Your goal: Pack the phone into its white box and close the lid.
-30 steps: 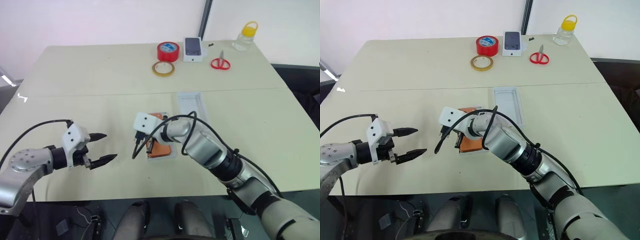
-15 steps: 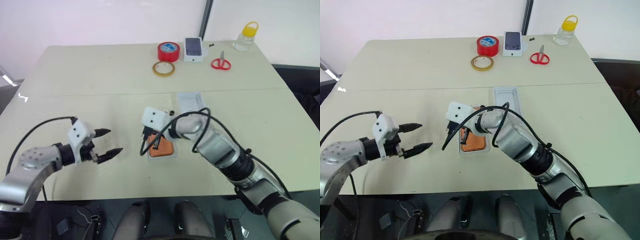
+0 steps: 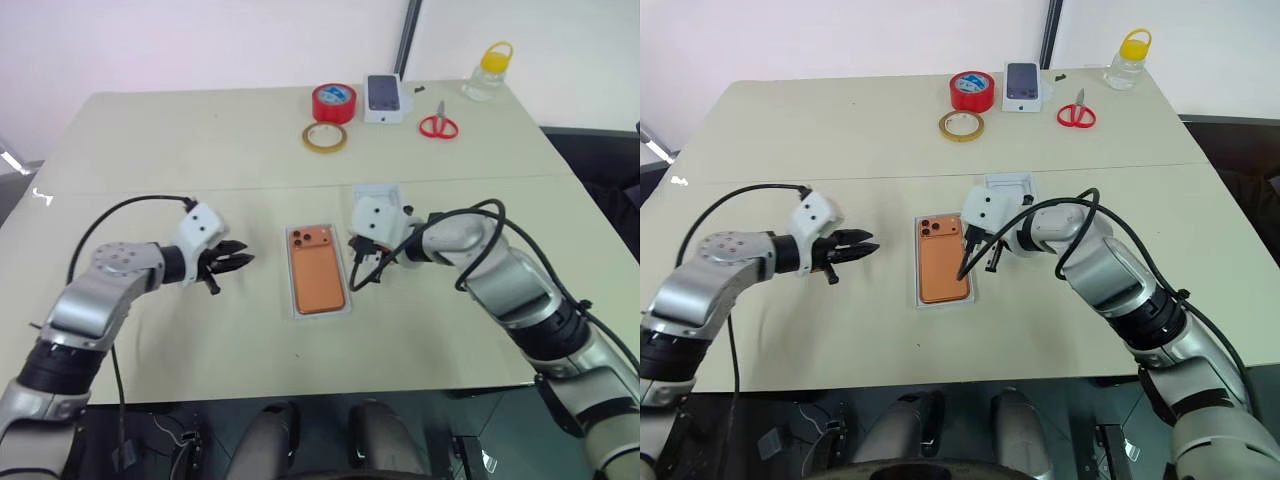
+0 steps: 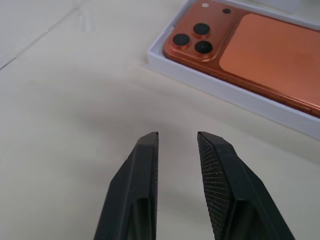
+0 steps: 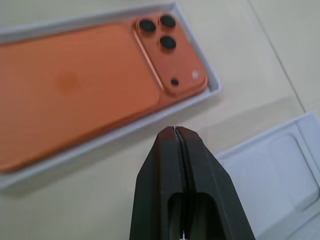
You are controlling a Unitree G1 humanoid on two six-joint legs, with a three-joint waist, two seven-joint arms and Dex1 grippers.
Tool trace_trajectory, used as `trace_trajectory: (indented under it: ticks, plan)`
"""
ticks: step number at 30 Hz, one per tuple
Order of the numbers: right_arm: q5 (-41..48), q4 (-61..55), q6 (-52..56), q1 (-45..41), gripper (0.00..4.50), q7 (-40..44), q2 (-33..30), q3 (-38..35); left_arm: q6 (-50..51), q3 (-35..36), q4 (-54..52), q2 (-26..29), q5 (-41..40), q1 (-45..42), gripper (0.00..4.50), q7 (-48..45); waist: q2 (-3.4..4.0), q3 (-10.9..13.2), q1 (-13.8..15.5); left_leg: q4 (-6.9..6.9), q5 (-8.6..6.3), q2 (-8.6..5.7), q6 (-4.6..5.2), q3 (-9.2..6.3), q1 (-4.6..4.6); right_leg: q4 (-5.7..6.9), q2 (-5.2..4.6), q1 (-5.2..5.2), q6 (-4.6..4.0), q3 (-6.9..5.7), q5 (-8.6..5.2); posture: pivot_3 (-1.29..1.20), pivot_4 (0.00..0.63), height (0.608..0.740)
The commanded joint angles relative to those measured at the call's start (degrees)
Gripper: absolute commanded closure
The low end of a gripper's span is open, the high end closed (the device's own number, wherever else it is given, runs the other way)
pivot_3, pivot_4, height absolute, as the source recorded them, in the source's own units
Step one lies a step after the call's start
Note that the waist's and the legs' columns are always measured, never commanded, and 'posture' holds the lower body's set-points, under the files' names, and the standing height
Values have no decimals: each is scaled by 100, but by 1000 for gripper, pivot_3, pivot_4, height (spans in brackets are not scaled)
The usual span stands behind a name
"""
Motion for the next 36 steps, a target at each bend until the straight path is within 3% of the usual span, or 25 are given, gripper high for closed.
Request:
trace_trajectory:
  ticks: [1,13,21,36]
  plan:
    - [-253,-94,-252,-18,4500,28,-90,212,63,-438,87,-103,351,-340,3325,-233,0,0,-1,1,0,0,0,0,-1,0,0,-1,0,0,0,0,150,740]
    - [-784,196,-427,150,4500,-7,119,763,938,-1116,101,-713,688,-966,3325,-452,-1,0,15,20,0,0,0,-1,-3,6,1,4,0,-1,0,0,150,740]
    - [-782,-69,-347,252,4500,149,202,704,1372,-1452,-213,-1235,869,-944,3325,-195,-1,-1,44,62,-6,-1,11,-2,-6,6,3,22,3,-5,-1,0,150,740]
    - [-703,-1326,425,1156,4500,287,-712,123,1623,-2067,-271,-2295,977,-1113,3325,-226,-1,-3,198,82,-17,-11,29,-4,-7,-2,-7,42,11,-10,-5,0,150,740]
